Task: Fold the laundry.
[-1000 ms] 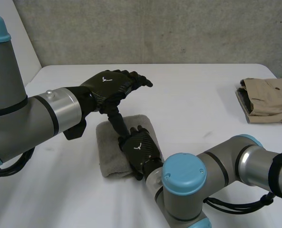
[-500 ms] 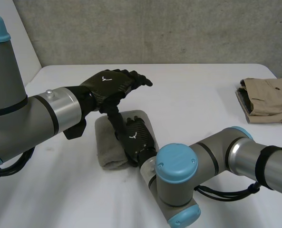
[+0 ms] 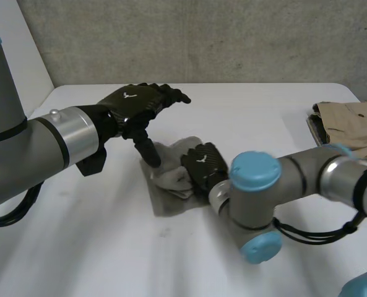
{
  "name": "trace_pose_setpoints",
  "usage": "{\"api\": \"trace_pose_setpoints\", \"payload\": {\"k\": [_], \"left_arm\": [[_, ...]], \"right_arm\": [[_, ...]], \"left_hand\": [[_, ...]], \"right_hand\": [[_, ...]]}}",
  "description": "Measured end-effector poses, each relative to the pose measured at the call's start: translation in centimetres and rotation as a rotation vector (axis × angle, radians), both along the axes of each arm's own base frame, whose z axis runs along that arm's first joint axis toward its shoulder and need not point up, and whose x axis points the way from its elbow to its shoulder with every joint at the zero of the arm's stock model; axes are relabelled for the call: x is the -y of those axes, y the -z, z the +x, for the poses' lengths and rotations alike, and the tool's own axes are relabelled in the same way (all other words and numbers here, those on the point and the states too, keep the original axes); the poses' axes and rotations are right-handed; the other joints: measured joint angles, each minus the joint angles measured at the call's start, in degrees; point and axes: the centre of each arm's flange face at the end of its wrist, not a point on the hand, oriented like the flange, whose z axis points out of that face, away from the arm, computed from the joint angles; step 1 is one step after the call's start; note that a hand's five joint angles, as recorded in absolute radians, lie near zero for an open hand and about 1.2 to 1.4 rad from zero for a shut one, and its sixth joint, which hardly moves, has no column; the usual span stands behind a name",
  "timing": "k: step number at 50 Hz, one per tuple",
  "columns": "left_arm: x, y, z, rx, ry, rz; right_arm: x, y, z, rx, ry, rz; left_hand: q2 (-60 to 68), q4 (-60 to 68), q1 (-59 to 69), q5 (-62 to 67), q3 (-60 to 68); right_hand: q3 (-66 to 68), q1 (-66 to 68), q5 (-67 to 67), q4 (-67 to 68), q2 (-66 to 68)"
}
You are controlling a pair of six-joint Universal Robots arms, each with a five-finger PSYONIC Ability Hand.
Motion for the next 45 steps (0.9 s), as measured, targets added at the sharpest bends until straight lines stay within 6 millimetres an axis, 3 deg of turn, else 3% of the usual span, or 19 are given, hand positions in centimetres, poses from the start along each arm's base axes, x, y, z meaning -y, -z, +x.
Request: {"api": "trace_pose_setpoints", "payload": {"k": [7,9,11,12,17,24,29,38,41,45], "left_arm": [[0.2,-0.2,0.2,-0.004,-0.008,-0.003],[0.2,-0.2,0.2,-0.003,-0.008,-0.003],[0.1,-0.2,0.2,-0.003,-0.008,-0.003],[0.1,-0.1,0.2,-0.003,-0.007,-0.002],[0.2,-0.1,0.2,-0.003,-0.008,0.000],[0.2,-0.1,0.2,-0.004,-0.010,0.003],[0.2,-0.1,0.2,-0.005,-0.011,0.004],[0.2,-0.1,0.3,-0.012,-0.014,0.012],[0.2,-0.1,0.2,-0.013,-0.015,0.013],[0.2,0.0,0.2,-0.013,-0.014,0.014]], "right_arm": [[3.6,-1.8,-5.6,-0.115,0.085,-0.020],[5.3,-2.6,-8.5,-0.161,0.129,-0.056],[6.0,-2.8,-9.6,-0.177,0.144,-0.072],[7.0,-3.2,-11.4,-0.204,0.167,-0.100],[9.3,-3.7,-14.4,-0.236,0.197,-0.151],[12.1,-4.2,-15.1,-0.210,0.162,-0.210],[14.3,-6.0,-14.6,-0.166,0.165,-0.298],[20.5,-14.8,-16.3,0.023,0.345,-0.592],[21.8,-16.0,-17.6,0.038,0.384,-0.621],[23.4,-15.5,-19.8,0.017,0.426,-0.600]], "left_hand": [[0.0,0.0,0.0,0.0,0.0],[0.0,0.0,0.0,0.0,0.0],[0.0,0.0,0.0,0.0,0.0],[0.0,0.0,0.0,0.0,0.0],[0.0,0.0,0.0,0.0,0.0],[0.0,0.0,0.0,0.0,0.0],[0.0,0.0,0.0,0.0,0.0],[0.0,0.0,0.0,0.0,0.0],[0.0,0.0,0.0,0.0,0.0],[0.0,0.0,0.0,0.0,0.0]], "right_hand": [[0.0,0.0,0.0,0.1,0.0],[0.0,0.0,0.0,0.2,0.0],[0.0,0.0,0.0,0.2,0.0],[0.0,0.0,0.0,0.2,0.0],[0.0,0.8,0.2,0.2,0.0],[0.0,0.8,0.5,0.2,0.0],[0.0,0.8,0.5,0.2,0.0],[0.5,0.8,0.5,0.2,0.0],[0.8,0.8,0.7,0.2,0.0],[1.2,0.8,1.0,0.2,0.0]]}}
